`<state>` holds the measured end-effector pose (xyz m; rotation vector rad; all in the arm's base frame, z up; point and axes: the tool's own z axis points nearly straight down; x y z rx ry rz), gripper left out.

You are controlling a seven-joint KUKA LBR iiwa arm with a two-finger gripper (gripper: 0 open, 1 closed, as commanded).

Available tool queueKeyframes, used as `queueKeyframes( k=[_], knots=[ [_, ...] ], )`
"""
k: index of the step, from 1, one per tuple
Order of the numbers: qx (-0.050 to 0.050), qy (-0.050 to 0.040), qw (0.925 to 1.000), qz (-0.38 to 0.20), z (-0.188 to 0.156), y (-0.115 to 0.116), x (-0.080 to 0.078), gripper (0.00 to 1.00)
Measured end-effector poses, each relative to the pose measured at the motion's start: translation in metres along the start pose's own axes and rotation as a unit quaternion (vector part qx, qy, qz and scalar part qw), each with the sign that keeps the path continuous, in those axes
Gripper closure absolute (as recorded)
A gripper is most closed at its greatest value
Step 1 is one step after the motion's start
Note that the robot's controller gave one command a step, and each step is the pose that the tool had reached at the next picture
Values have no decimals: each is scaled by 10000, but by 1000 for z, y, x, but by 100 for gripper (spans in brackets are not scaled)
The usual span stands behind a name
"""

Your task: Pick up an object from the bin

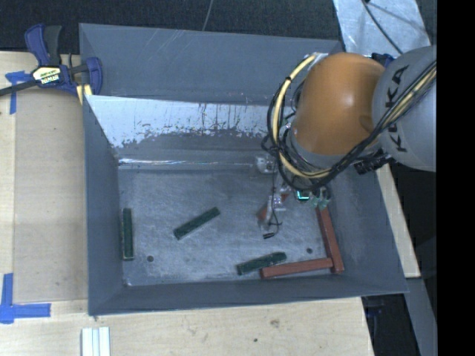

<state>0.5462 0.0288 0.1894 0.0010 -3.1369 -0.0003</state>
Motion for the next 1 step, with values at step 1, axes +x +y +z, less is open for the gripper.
queueKeyframes(
  k=[1],
  knots=[
    [-1,-40,10000,3,-4,0,-2,0]
  ],
)
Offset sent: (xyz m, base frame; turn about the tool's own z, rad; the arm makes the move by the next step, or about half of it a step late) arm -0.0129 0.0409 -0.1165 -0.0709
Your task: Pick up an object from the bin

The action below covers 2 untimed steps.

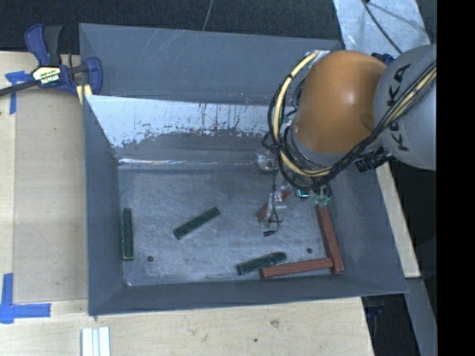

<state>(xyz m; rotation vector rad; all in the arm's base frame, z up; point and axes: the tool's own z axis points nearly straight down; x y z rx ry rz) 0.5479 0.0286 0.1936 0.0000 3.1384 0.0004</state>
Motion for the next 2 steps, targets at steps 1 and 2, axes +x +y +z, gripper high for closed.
queueKeyframes(
  k=[1,2],
  knots=[
    [1,-28,9998,-182,59,20,6,0],
    [1,-6,9896,-1439,110,59,-17,0]
  ],
)
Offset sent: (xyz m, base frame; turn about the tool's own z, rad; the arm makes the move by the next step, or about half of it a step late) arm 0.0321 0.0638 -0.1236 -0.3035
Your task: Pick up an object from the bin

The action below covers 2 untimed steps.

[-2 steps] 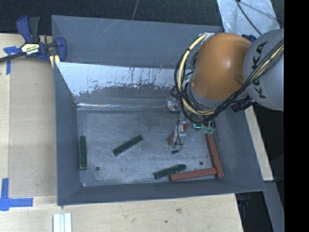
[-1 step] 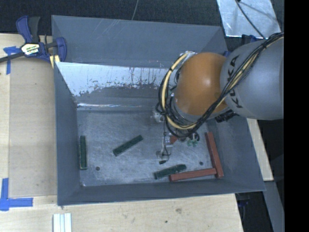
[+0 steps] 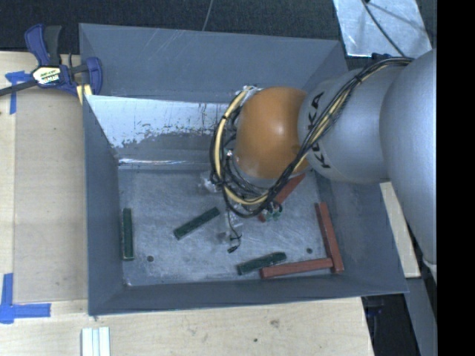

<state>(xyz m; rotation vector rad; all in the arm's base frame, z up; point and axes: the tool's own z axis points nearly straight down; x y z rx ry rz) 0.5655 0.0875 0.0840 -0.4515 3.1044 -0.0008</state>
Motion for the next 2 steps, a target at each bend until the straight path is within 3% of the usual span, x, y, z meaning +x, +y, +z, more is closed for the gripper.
queueKeyframes(
  k=[1,2],
  knots=[
    [-5,17,9978,668,1,65,24,100],
    [-5,17,9977,671,1,65,24,100]
  ],
)
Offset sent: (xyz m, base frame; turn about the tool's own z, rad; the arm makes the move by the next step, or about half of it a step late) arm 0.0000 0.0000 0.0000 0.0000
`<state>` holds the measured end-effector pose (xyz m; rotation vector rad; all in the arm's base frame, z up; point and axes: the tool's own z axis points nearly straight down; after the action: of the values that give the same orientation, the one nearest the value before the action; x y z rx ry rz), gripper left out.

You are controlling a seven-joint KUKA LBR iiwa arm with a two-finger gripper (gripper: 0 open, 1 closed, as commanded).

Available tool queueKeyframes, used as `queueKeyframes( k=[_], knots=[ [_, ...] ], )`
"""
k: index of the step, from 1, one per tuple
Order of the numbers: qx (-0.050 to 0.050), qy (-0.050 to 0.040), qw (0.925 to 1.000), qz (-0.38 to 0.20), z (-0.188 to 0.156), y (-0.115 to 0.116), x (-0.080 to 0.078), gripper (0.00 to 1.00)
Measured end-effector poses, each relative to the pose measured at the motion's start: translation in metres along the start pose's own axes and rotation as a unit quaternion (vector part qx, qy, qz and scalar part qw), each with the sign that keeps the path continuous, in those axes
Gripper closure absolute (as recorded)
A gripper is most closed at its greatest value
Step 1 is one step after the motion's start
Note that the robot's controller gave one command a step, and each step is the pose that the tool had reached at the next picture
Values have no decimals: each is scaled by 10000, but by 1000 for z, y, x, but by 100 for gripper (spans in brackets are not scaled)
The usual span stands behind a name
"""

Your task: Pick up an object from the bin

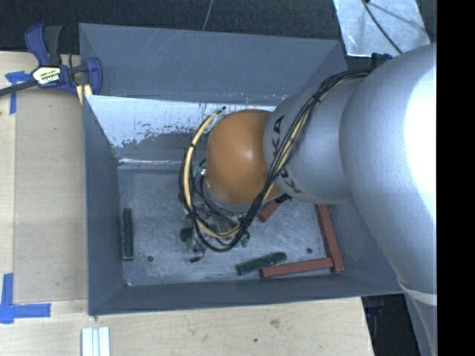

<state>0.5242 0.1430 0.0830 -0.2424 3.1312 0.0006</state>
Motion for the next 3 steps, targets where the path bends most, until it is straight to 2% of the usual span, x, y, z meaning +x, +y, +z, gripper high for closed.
queueKeyframes(
  k=[1,2,3],
  knots=[
    [5,29,10000,-5,-47,4,-13,100],
    [-6,-90,9999,-61,-61,9,-38,100],
    [15,20,10000,36,-104,-23,-33,100]
  ],
)
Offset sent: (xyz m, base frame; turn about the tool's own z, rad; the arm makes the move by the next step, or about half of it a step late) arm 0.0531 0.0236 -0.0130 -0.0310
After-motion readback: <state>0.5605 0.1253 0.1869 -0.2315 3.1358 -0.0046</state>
